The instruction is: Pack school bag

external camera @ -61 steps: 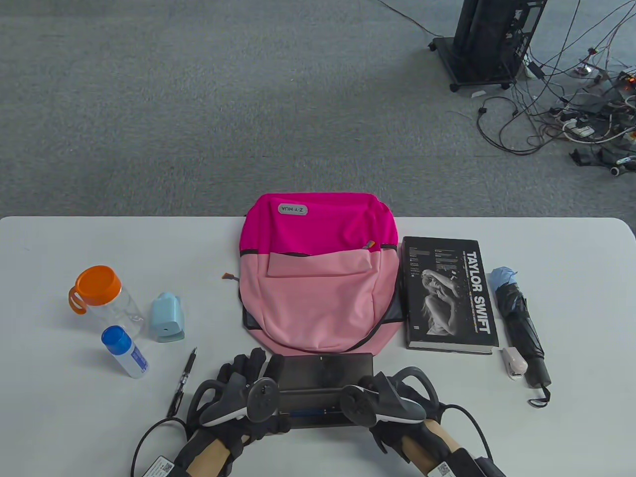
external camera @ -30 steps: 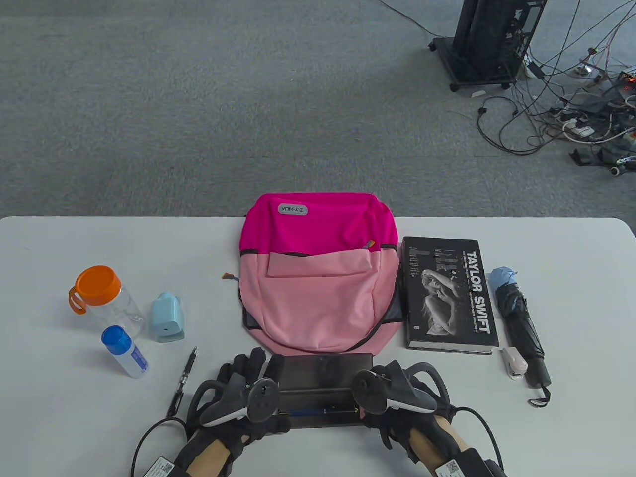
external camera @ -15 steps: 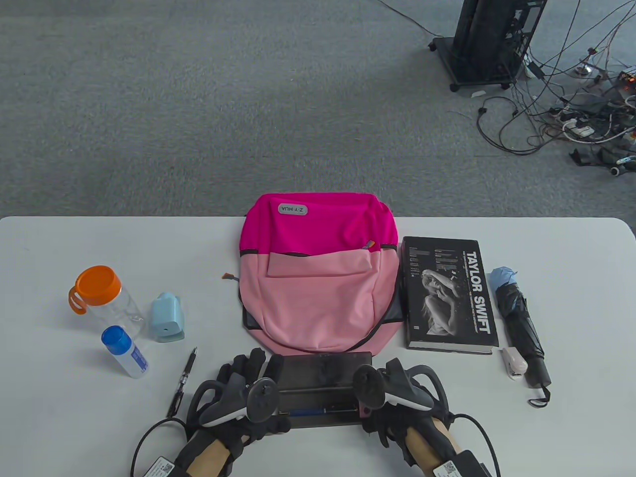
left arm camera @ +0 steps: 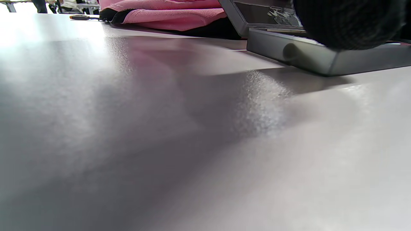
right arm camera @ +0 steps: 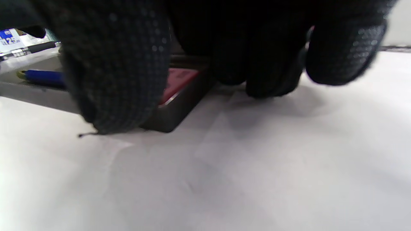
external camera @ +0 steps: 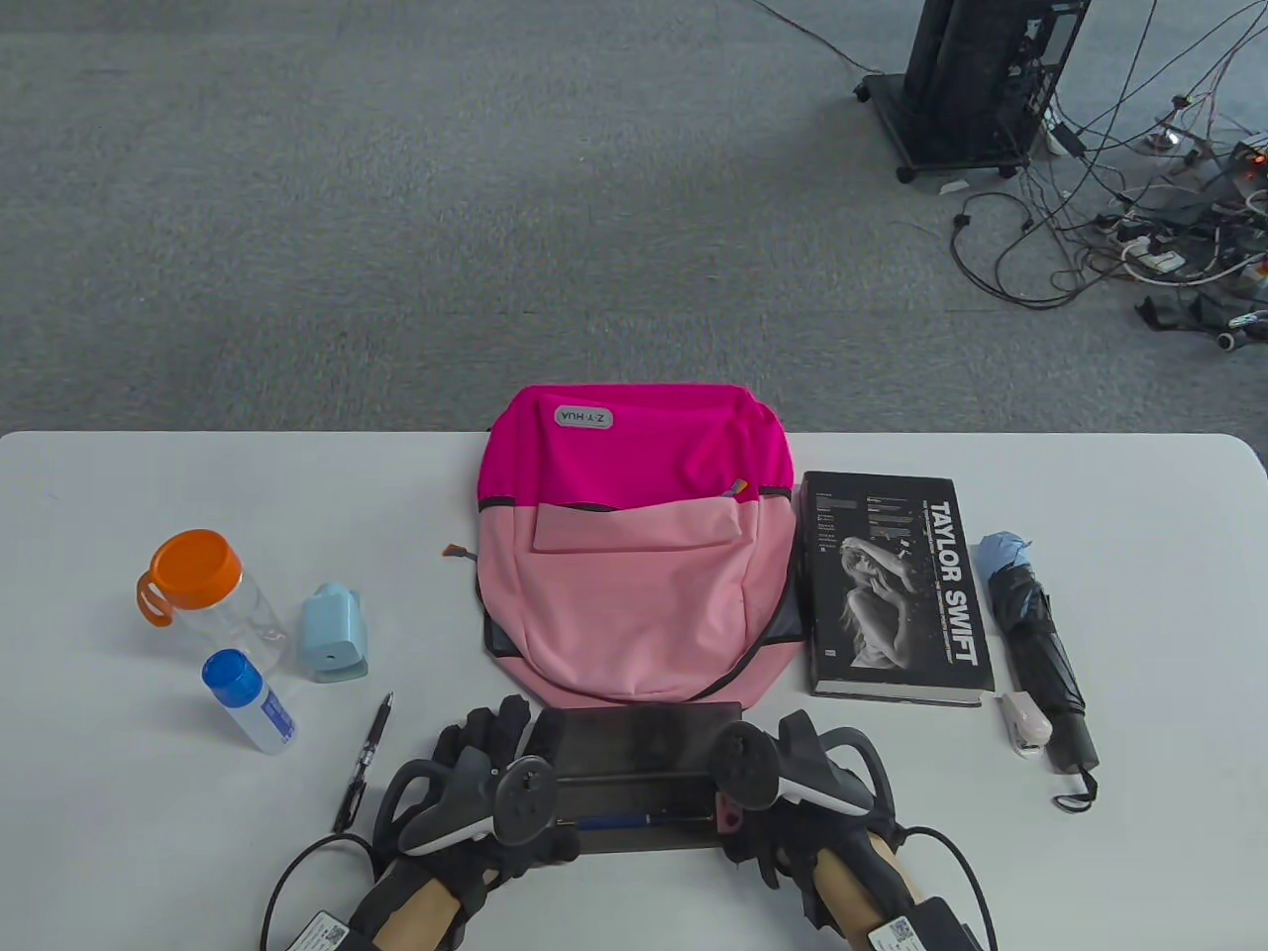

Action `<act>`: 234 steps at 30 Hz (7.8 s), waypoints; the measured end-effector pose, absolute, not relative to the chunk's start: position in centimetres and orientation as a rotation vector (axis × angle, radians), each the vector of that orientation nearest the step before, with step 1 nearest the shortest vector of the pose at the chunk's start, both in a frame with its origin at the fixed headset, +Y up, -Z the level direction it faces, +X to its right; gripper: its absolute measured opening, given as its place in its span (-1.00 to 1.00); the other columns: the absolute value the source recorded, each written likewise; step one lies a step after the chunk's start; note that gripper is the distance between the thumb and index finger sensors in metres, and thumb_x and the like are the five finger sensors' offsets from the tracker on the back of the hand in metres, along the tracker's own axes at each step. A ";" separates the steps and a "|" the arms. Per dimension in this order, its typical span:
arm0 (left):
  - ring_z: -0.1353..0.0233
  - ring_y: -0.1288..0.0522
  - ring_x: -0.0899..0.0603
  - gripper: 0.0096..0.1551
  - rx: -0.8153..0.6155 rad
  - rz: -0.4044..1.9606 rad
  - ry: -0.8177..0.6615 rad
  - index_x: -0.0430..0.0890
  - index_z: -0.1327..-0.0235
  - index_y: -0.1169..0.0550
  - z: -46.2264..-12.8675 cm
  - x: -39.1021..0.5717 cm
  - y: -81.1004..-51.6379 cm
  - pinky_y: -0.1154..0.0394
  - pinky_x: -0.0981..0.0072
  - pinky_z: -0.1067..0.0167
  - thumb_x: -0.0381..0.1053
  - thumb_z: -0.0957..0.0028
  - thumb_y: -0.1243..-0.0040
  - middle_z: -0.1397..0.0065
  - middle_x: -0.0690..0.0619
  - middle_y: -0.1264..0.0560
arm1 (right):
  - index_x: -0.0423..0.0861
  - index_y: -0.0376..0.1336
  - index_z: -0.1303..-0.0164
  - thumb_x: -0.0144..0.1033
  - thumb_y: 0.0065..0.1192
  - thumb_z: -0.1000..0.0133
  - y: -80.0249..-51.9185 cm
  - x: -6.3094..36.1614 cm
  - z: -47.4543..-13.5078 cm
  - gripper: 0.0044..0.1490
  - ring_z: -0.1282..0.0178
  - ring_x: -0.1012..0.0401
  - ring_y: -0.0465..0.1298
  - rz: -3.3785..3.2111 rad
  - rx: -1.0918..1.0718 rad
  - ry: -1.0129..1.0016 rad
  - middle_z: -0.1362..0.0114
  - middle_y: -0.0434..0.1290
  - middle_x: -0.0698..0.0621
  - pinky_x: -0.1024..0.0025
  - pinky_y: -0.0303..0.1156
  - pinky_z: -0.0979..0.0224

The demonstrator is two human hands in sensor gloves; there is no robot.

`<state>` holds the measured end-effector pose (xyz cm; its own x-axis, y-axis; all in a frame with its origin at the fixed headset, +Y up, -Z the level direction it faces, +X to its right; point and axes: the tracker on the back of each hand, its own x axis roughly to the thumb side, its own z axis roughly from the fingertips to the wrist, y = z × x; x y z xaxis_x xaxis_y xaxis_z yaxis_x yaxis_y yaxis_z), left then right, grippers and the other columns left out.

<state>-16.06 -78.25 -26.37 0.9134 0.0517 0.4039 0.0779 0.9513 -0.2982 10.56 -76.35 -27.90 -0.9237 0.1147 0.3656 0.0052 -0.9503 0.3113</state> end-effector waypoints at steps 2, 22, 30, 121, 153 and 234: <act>-0.60 0.17 -0.64 0.42 -0.316 -0.009 -0.416 -0.12 -0.68 0.24 -26.4 -15.9 -78.0 0.08 -0.65 -0.47 0.47 0.18 -0.15 -0.76 -0.44 0.27 | -0.21 0.25 -0.49 -0.09 0.68 0.28 -76.3 10.5 -27.9 0.13 -0.19 -0.16 0.63 2.998 0.598 0.476 -0.38 0.48 -0.33 -0.26 0.59 -0.20; -0.43 -0.56 -0.38 -0.21 -0.153 -0.143 0.087 -0.08 -0.34 -0.62 -26.3 -27.6 -69.6 -0.49 -0.33 -0.39 0.32 0.08 -0.37 -0.46 -0.17 -0.63 | -0.22 0.24 -0.50 -0.10 0.67 0.26 -76.4 10.6 -27.7 0.13 -0.21 -0.18 0.61 2.988 0.601 0.463 -0.40 0.46 -0.35 -0.27 0.58 -0.21; -0.32 -0.67 -0.30 -0.29 -0.262 -0.203 0.222 -0.06 -0.24 -0.69 -26.4 -28.9 -74.8 -0.58 -0.24 -0.31 0.30 0.10 -0.43 -0.35 -0.11 -0.71 | -0.22 0.24 -0.50 -0.10 0.67 0.26 -76.5 10.7 -27.6 0.12 -0.23 -0.19 0.61 2.989 0.592 0.461 -0.41 0.45 -0.36 -0.27 0.58 -0.22; -0.26 -0.72 -0.14 -0.38 0.031 -0.140 -0.413 0.13 -0.18 -0.59 -28.8 -11.5 -75.0 -0.68 -0.07 -0.25 0.06 0.22 -0.56 -0.30 0.10 -0.68 | -0.14 0.47 -0.07 0.09 0.61 0.37 -76.2 11.7 -27.0 -0.14 -0.42 -0.33 0.47 3.132 0.422 0.245 -0.46 0.44 -0.35 -0.48 0.41 -0.35; -0.68 -0.34 -0.34 -0.20 -0.267 -0.146 -0.609 0.14 -0.46 -0.35 -25.4 -11.6 -75.9 -0.45 -0.31 -0.50 0.27 0.09 -0.31 -0.61 -0.02 -0.39 | 0.22 0.23 -0.31 -0.02 0.63 0.21 -76.4 6.7 -26.8 -0.13 -0.43 -0.40 0.49 2.976 0.922 0.307 -0.61 0.38 -0.22 -0.55 0.35 -0.42; -0.69 -0.30 -0.47 -0.52 0.079 0.275 -0.377 -0.05 -0.15 -0.68 -39.0 -10.4 -57.1 -0.26 -0.50 -0.54 0.01 0.00 -0.19 -0.69 -0.17 -0.44 | -0.01 0.30 -0.45 -0.10 0.33 0.00 -69.2 7.4 -35.9 -0.25 -0.59 -0.28 0.37 2.840 0.850 0.249 -0.61 0.35 -0.29 -0.45 0.37 -0.43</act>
